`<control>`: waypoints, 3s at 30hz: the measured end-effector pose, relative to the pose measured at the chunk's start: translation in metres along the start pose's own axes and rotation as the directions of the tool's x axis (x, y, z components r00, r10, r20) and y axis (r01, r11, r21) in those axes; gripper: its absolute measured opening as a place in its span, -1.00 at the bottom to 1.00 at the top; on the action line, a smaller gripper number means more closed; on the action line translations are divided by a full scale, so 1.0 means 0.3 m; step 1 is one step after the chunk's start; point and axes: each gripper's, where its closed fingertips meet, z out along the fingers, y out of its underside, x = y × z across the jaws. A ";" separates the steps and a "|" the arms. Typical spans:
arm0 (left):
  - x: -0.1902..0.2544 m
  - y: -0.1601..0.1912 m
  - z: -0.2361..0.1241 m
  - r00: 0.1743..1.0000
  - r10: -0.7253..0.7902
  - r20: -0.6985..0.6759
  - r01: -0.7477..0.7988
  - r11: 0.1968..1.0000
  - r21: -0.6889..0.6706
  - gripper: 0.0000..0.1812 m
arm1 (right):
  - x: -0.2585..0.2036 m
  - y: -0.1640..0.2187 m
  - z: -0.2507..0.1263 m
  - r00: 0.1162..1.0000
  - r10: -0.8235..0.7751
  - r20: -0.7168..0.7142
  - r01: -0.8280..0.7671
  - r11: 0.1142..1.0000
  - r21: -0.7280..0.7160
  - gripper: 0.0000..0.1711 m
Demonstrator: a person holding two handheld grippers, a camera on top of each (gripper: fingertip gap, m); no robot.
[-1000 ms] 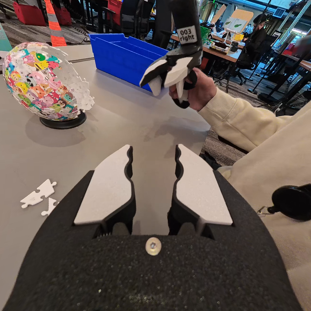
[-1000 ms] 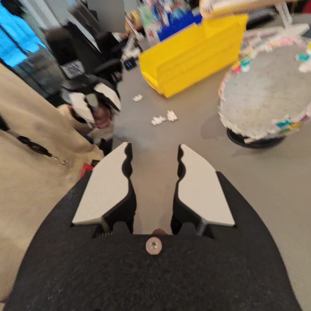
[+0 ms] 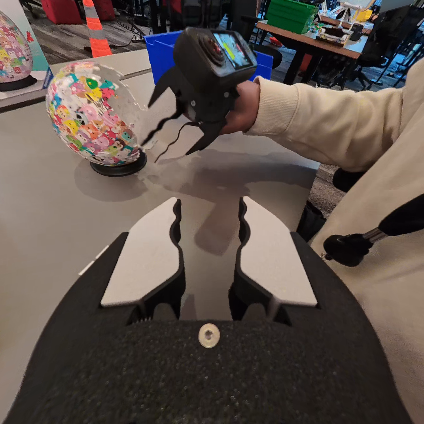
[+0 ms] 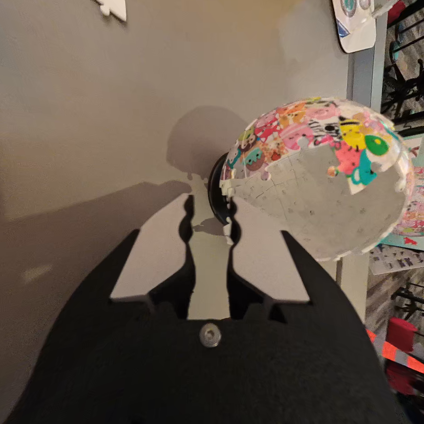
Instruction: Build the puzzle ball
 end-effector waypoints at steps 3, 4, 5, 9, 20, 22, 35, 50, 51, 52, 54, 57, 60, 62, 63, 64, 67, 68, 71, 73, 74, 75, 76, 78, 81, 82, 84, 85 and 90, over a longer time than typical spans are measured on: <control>-0.024 -0.011 0.010 1.000 0.011 0.003 -0.011 1.000 -0.009 -0.48 | 0.021 0.020 0.006 1.000 -0.019 -0.015 0.019 0.999 -0.032 -0.84; -0.031 -0.012 0.015 1.000 0.013 0.003 -0.013 1.000 -0.013 -0.48 | 0.030 0.032 0.012 1.000 -0.013 -0.023 0.012 0.999 -0.050 -0.75; -0.038 -0.014 0.020 1.000 0.015 0.004 -0.015 1.000 -0.015 -0.48 | 0.036 0.046 0.019 1.000 -0.004 -0.029 0.002 0.997 -0.072 -0.73; -0.064 -0.012 0.038 1.000 0.009 -0.002 -0.009 1.000 -0.019 -0.48 | 0.048 0.091 0.046 0.997 0.012 -0.080 -0.025 0.985 -0.171 -0.65; -0.114 -0.005 0.020 0.999 -0.019 -0.039 0.019 1.000 -0.001 -0.48 | 0.039 0.116 0.072 0.968 -0.086 -0.235 0.026 0.968 -0.248 -0.90; -0.121 -0.006 0.013 0.999 -0.026 -0.042 0.026 1.000 0.006 -0.48 | 0.049 0.117 0.067 0.961 -0.100 -0.258 0.031 0.966 -0.257 -0.96; -0.117 -0.008 0.009 0.998 -0.031 -0.048 0.032 0.999 0.017 -0.48 | 0.040 0.083 0.007 0.931 -0.218 -0.293 0.121 0.941 -0.317 -0.98; -0.100 -0.022 0.008 0.998 -0.016 -0.060 0.018 0.999 0.027 -0.48 | 0.009 0.122 0.016 0.911 -0.344 -0.228 0.227 0.879 -0.420 -0.98; -0.099 -0.024 0.008 0.998 -0.015 -0.060 0.017 0.999 0.029 -0.48 | 0.018 0.120 0.013 0.910 -0.341 -0.238 0.219 0.880 -0.422 -0.98; -0.099 -0.026 0.008 0.998 -0.015 -0.061 0.017 0.999 0.030 -0.48 | 0.021 0.122 0.012 0.914 -0.332 -0.233 0.210 0.879 -0.429 -0.98; -0.098 -0.028 0.007 0.998 -0.017 -0.063 0.019 0.999 0.033 -0.48 | 0.021 0.120 0.014 0.918 -0.332 -0.218 0.213 0.875 -0.435 -0.98; -0.097 -0.029 0.005 0.998 -0.018 -0.066 0.021 0.999 0.035 -0.48 | 0.010 0.124 0.027 0.921 -0.345 -0.183 0.233 0.862 -0.450 -0.98; -0.098 -0.029 0.001 0.998 -0.018 -0.064 0.021 0.999 0.036 -0.48 | 0.009 0.122 0.032 0.916 -0.360 -0.176 0.248 0.855 -0.456 -0.98; -0.100 -0.031 -0.002 0.998 -0.020 -0.063 0.022 0.999 0.040 -0.48 | 0.011 0.120 0.032 0.920 -0.351 -0.176 0.240 0.857 -0.456 -0.98; -0.101 -0.032 -0.004 0.998 -0.021 -0.063 0.024 0.999 0.042 -0.48 | 0.012 0.120 0.032 0.920 -0.351 -0.174 0.240 0.856 -0.457 -0.98; -0.102 -0.033 -0.004 0.998 -0.023 -0.064 0.026 0.999 0.043 -0.48 | 0.013 0.120 0.033 0.919 -0.354 -0.172 0.243 0.854 -0.460 -0.98; -0.102 -0.032 -0.006 0.998 -0.024 -0.066 0.027 0.999 0.043 -0.48 | 0.011 0.124 0.036 0.920 -0.358 -0.161 0.247 0.846 -0.473 -0.98; -0.101 -0.032 -0.006 0.998 -0.024 -0.065 0.026 0.999 0.043 -0.48 | 0.009 0.125 0.038 0.920 -0.360 -0.155 0.250 0.844 -0.475 -0.98; -0.101 -0.033 -0.008 0.998 -0.021 -0.064 0.024 0.999 0.044 -0.48 | 0.006 0.128 0.039 0.922 -0.360 -0.140 0.253 0.838 -0.484 -0.98; -0.102 -0.034 -0.009 0.998 -0.022 -0.064 0.025 0.999 0.046 -0.48 | 0.011 0.131 0.039 0.920 -0.368 -0.138 0.260 0.833 -0.489 -0.98; -0.103 -0.034 -0.009 0.998 -0.022 -0.063 0.025 0.999 0.046 -0.48 | 0.013 0.134 0.038 0.918 -0.372 -0.136 0.262 0.829 -0.493 -0.98; -0.103 -0.034 -0.010 0.998 -0.022 -0.063 0.025 0.999 0.046 -0.48 | 0.016 0.135 0.037 0.916 -0.377 -0.136 0.267 0.827 -0.495 -0.98; -0.103 -0.035 -0.010 0.998 -0.021 -0.063 0.024 0.999 0.046 -0.48 | 0.016 0.136 0.037 0.916 -0.380 -0.132 0.271 0.825 -0.495 -0.98; -0.102 -0.035 -0.010 0.998 -0.020 -0.063 0.023 0.999 0.046 -0.48 | 0.019 0.134 0.037 0.912 -0.387 -0.134 0.276 0.823 -0.497 -0.98; -0.101 -0.034 -0.011 0.998 -0.020 -0.062 0.023 0.999 0.046 -0.48 | 0.017 0.134 0.042 0.909 -0.398 -0.120 0.291 0.816 -0.499 -0.98; -0.102 -0.034 -0.011 0.998 -0.020 -0.061 0.023 0.999 0.046 -0.48 | 0.015 0.135 0.045 0.909 -0.402 -0.115 0.297 0.815 -0.498 -0.98; -0.102 -0.034 -0.011 0.998 -0.020 -0.060 0.023 0.999 0.046 -0.48 | 0.018 0.135 0.047 0.908 -0.405 -0.107 0.304 0.812 -0.499 -0.98; -0.102 -0.034 -0.011 0.998 -0.020 -0.060 0.022 0.999 0.046 -0.48 | 0.019 0.133 0.047 0.910 -0.402 -0.102 0.304 0.813 -0.496 -0.98; -0.098 -0.041 -0.012 0.998 -0.015 -0.061 0.018 0.999 0.049 -0.48 | 0.037 0.126 0.035 0.907 -0.413 -0.075 0.325 0.805 -0.497 -0.98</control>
